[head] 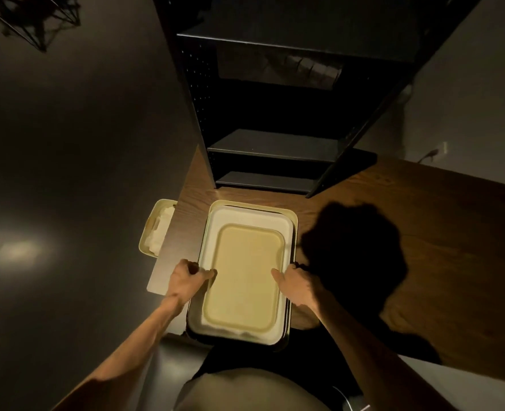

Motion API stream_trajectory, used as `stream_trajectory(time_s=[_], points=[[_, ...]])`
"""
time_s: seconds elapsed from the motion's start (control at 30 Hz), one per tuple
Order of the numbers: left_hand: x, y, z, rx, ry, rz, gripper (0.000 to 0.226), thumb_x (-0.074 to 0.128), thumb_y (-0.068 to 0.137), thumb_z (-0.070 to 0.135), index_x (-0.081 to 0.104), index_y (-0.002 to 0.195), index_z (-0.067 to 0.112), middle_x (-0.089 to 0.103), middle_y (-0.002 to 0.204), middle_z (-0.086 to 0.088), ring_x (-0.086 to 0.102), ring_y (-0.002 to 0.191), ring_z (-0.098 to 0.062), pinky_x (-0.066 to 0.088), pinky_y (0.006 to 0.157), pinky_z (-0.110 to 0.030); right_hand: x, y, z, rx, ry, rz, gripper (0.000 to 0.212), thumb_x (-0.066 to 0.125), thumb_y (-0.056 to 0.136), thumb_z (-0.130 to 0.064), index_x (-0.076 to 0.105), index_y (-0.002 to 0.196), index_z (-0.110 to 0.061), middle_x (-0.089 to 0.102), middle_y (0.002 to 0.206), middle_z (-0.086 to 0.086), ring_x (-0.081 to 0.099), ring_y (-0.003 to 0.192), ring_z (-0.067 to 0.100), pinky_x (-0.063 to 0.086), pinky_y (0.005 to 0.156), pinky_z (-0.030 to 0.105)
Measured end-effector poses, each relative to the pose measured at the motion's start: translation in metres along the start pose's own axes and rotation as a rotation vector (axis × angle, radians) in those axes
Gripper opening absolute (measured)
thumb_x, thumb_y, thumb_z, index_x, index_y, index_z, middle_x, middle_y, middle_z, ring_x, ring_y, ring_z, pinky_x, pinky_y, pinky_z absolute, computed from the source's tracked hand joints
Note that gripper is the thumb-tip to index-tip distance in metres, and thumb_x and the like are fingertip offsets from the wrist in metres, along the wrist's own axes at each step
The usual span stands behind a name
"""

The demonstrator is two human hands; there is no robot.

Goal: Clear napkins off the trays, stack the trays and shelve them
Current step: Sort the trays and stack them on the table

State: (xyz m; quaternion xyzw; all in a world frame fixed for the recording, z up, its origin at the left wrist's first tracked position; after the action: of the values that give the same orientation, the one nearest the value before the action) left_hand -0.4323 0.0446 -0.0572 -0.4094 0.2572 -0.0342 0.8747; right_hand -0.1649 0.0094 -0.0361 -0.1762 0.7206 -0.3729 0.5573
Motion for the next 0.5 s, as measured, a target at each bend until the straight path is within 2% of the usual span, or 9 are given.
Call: stream_trajectory(time_s=[0.07,0.17,0.27,0.33,0.5], points=[[-0.008,0.001,0.004,0.070,0.236,-0.066,0.044,0.073,0.078,0.045,0.053,0.097,0.011,0.065,0.090,-0.006,0.064,0.085,-0.025,0.050,0.071,-0.033,-0.003,-0.003,0.001,0.024,0.105,-0.052,0.058,0.031,0.097,-0.057,0.057,0.112,-0.007,0.058,0.093,0.012,0.063,0.101,0.034,0.045,0.078,0.031],[-0.016,0.002,0.011,0.174,0.449,-0.145,0.048,0.064,0.079,0.060,0.053,0.088,0.014,0.067,0.086,-0.005,0.065,0.080,-0.024,0.055,0.074,-0.036,-0.004,-0.001,-0.001,0.038,0.063,-0.114,0.060,0.032,0.098,-0.056,0.057,0.121,-0.007,0.064,0.107,0.020,0.064,0.106,0.035,0.049,0.084,0.034],[-0.022,0.000,0.013,0.224,0.642,-0.128,0.048,0.060,0.080,0.065,0.049,0.073,0.019,0.063,0.077,-0.003,0.058,0.068,-0.020,0.054,0.068,-0.035,-0.001,-0.002,-0.004,0.040,0.058,-0.146,0.064,0.031,0.098,-0.058,0.061,0.107,-0.003,0.071,0.107,0.019,0.070,0.097,0.032,0.054,0.082,0.033],[-0.024,-0.002,0.013,0.249,0.714,-0.098,0.050,0.054,0.081,0.069,0.046,0.074,0.021,0.062,0.076,-0.001,0.059,0.067,-0.019,0.054,0.067,-0.034,0.000,-0.007,-0.007,0.006,-0.017,-0.087,0.061,0.028,0.100,-0.056,0.061,0.100,-0.004,0.070,0.107,0.020,0.068,0.100,0.031,0.052,0.083,0.032],[-0.020,-0.003,0.019,0.287,0.847,-0.073,0.058,0.037,0.084,0.077,0.045,0.084,0.020,0.067,0.085,-0.007,0.066,0.077,-0.027,0.058,0.075,-0.042,0.000,-0.010,-0.017,-0.003,-0.198,0.084,0.059,0.024,0.103,-0.048,0.058,0.115,0.000,0.066,0.115,0.018,0.064,0.108,0.032,0.050,0.088,0.036]])
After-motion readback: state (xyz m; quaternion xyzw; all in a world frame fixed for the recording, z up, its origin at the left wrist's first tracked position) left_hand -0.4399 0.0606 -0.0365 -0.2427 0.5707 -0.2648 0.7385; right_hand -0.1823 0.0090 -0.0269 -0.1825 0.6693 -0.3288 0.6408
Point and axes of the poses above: each hand's wrist, its own y-axis towards the middle knuckle, its own x-axis out of the palm, z = x × y, the point moved 2 cm from there along y, towards the middle knuckle
